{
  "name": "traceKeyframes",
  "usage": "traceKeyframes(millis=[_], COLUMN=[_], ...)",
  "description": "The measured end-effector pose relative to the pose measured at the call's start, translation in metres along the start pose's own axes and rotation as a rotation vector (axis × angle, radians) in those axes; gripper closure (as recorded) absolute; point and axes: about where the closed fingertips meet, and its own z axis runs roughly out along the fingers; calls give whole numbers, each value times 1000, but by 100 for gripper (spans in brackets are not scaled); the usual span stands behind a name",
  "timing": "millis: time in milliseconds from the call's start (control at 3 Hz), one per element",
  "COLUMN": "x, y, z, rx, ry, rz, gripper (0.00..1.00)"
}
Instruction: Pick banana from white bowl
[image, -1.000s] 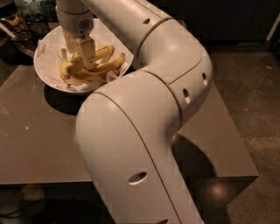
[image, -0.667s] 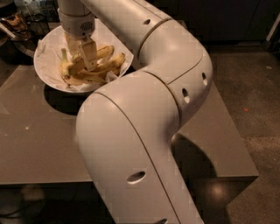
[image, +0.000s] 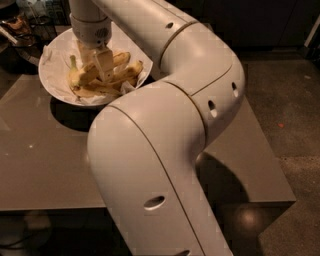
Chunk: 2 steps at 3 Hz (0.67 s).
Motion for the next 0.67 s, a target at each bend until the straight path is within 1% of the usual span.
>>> traceKeyframes(millis=[333, 667], x=[-1, 0], y=[1, 0], z=[4, 5], rx=[-9, -6], ry=[-6, 15], rz=[-3, 12], gripper=[36, 55])
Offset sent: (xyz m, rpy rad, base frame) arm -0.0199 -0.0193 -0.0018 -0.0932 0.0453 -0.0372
